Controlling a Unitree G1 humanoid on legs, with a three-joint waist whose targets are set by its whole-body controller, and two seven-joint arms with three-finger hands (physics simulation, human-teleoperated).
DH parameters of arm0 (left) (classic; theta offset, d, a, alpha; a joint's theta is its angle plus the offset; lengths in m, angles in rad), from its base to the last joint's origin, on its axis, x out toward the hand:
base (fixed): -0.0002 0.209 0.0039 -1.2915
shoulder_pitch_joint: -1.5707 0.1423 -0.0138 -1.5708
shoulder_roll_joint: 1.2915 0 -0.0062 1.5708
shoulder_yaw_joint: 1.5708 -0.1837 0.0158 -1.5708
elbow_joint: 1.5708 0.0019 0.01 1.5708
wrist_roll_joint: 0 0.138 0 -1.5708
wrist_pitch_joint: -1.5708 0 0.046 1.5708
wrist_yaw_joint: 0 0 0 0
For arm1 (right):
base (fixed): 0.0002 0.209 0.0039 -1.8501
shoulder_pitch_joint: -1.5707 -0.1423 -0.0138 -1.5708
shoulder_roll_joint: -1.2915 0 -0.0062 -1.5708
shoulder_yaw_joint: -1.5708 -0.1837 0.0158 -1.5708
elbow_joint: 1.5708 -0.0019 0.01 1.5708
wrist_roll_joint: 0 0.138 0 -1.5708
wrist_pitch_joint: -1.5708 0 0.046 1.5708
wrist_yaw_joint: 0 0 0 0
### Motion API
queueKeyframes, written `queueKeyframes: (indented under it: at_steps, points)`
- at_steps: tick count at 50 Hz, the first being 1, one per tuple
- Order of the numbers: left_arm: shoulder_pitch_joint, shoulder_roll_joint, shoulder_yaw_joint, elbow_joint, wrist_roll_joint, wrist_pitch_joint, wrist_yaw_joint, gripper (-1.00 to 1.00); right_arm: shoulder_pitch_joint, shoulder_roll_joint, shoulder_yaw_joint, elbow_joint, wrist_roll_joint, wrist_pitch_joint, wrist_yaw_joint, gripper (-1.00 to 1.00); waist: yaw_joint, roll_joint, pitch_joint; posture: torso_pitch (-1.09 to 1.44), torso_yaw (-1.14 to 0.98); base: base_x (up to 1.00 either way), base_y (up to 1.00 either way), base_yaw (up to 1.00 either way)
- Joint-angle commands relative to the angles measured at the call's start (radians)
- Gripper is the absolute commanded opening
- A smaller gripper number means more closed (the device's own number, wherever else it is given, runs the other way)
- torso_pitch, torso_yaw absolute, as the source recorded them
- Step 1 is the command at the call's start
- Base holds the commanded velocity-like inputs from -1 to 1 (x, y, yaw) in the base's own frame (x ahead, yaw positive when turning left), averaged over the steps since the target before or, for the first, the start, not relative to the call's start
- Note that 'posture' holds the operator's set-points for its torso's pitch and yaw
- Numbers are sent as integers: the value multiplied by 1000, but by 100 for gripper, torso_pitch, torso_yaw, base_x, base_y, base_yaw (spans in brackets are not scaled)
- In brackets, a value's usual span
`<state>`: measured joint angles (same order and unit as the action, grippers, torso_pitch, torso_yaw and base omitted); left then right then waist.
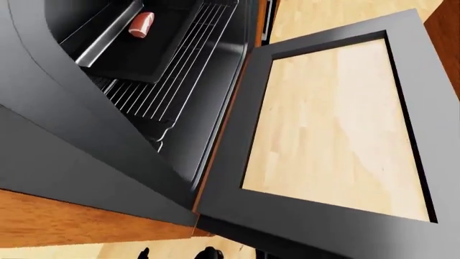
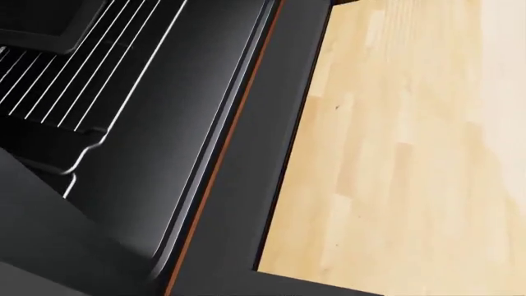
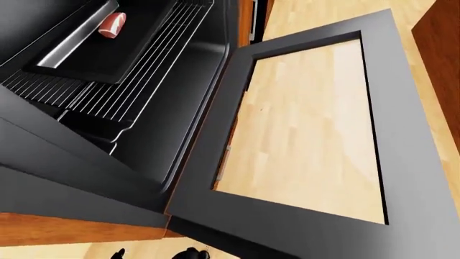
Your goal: Close the oven door.
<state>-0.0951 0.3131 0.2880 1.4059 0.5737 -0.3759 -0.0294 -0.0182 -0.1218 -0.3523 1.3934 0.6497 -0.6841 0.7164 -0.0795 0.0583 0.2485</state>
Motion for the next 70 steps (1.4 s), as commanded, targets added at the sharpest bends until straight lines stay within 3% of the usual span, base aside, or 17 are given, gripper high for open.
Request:
queueKeyframes:
  at_steps: [1, 6, 10, 13, 14, 20, 23, 27, 34, 45, 51, 55, 70]
  points:
    - [2, 15, 5, -5, -4, -7, 4, 100, 0, -8, -9, -9, 17, -12, 14, 100, -1, 2, -16, 33, 0, 0, 0, 0]
    - [2, 14, 6, -5, -6, -8, 2, 100, -19, -16, -6, -13, 44, -10, 14, 100, -2, 4, -17, 33, 0, 0, 0, 0]
    - [2, 14, 6, -5, -7, -7, 0, 100, -37, -29, -39, -23, 123, 0, 34, 100, -1, 4, -18, 33, 0, 0, 0, 0]
    - [2, 14, 7, -5, -8, -7, 1, 100, -27, -36, 20, -17, 47, -134, -40, 100, 0, 5, -20, 33, 0, 0, 0, 0]
    - [2, 14, 6, -5, -8, -7, -1, 100, -33, -34, -4, -22, 80, -119, -1, 100, 1, 5, -20, 33, 0, 0, 0, 0]
    - [2, 14, 6, -5, -8, -8, -5, 100, -31, -47, 2, -24, 88, -70, 22, 100, 3, 1, -21, 33, 0, 0, 0, 0]
    - [2, 14, 6, -5, -8, -7, -6, 100, -37, -46, -10, -34, 124, -58, 88, 100, 4, -1, -22, 33, 0, 0, 0, 0]
    - [2, 14, 6, -5, -9, -7, -6, 100, -52, -37, -32, -84, 227, -51, 251, 100, 4, -3, -21, 33, 0, 0, 0, 0]
    - [2, 15, 0, -5, 2, -8, 8, 100, -50, -40, -14, -149, 319, -35, 313, 100, 5, -3, -24, 33, 0, 0, 0, 0]
    - [1, 17, -5, -5, 19, -1, 38, 100, 2, -29, 41, -410, 276, 45, 180, 100, 8, 0, -27, 33, 0, 0, 0, 0]
    - [1, 16, -3, -5, 16, 8, 49, 100, 81, -15, 78, -740, 154, 162, -2, 100, 12, 3, -29, 33, 0, 0, 0, 0]
    - [1, 16, -4, -5, 17, 13, 57, 100, 108, 1, 77, -936, 88, 260, -85, 100, 12, 5, -29, 33, 0, 0, 0, 0]
    - [0, 17, -7, -4, 23, 16, 68, 100, 85, 14, 74, -1280, -54, 506, -214, 100, 10, 3, -32, 33, 0, 0, 0, 0]
